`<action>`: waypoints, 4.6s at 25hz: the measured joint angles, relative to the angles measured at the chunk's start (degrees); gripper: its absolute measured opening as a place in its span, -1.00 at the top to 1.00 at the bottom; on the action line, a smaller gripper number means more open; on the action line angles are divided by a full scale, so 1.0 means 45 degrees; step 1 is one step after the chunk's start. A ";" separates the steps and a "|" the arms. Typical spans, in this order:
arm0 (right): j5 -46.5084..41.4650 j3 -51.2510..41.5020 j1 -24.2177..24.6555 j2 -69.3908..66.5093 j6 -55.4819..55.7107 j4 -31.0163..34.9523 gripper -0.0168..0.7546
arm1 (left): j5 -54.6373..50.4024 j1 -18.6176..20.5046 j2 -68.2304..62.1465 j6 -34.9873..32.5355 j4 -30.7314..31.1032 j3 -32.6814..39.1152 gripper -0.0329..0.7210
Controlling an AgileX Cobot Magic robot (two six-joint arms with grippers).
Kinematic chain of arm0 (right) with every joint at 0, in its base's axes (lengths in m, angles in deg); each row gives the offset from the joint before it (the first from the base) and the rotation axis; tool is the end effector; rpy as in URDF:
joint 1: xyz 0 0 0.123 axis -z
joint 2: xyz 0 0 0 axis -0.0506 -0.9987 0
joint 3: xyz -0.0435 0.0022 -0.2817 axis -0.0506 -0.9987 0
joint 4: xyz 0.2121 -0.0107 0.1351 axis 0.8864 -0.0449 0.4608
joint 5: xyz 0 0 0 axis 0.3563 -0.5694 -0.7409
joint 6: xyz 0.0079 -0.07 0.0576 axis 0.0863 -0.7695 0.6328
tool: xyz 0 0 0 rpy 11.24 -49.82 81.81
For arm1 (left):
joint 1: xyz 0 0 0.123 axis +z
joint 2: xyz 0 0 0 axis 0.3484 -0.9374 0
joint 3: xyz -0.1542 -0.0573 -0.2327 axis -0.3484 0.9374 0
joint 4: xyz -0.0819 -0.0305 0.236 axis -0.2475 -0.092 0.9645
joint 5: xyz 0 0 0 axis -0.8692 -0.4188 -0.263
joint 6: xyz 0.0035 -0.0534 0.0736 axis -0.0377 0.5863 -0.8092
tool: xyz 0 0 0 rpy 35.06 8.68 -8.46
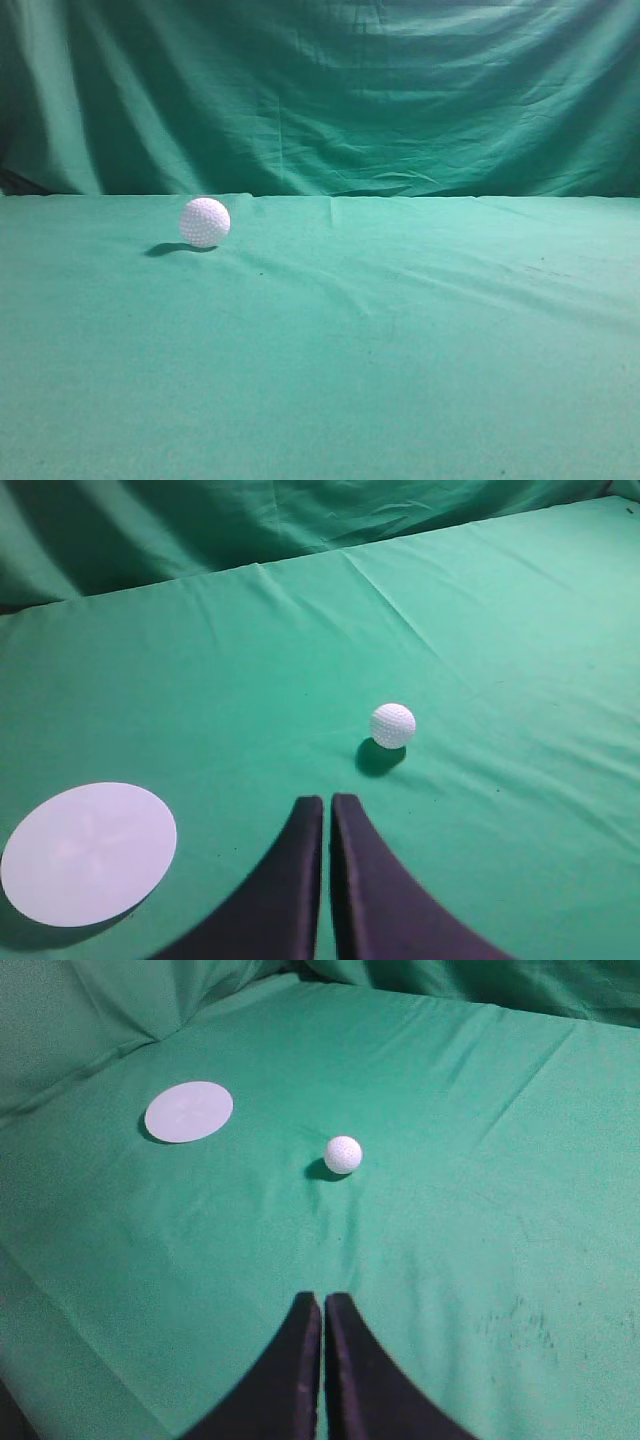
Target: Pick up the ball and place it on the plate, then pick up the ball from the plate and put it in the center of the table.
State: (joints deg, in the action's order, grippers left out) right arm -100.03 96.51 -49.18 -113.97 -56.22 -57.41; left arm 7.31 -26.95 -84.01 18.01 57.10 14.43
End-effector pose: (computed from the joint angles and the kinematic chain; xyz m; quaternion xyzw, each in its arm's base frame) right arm 0.0604 0.0622 0.3056 -0.2805 0.7893 0.2413 0.4900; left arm 0.0797 -0.0286 0.2873 0.1464 0.7908 -0.0919 0.5871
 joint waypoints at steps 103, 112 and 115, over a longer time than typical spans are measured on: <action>0.2430 -0.7020 0.7494 0.5666 -0.0028 -0.1522 0.96 | 0.1637 0.0000 0.4906 0.6522 0.7798 0.5488 0.91; 0.2430 -0.7020 0.7494 0.5666 -0.0028 -0.1522 0.96 | 0.1589 0.0000 0.4906 0.6992 0.8069 0.5488 0.91; 0.2430 -0.7020 0.7494 0.5666 -0.0028 -0.1522 0.96 | 0.1589 0.0000 0.4906 0.6992 0.8069 0.5488 0.91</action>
State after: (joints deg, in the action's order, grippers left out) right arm -89.09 64.93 -15.45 -88.47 -56.34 -64.26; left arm 14.45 -26.95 -61.94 49.47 93.40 39.13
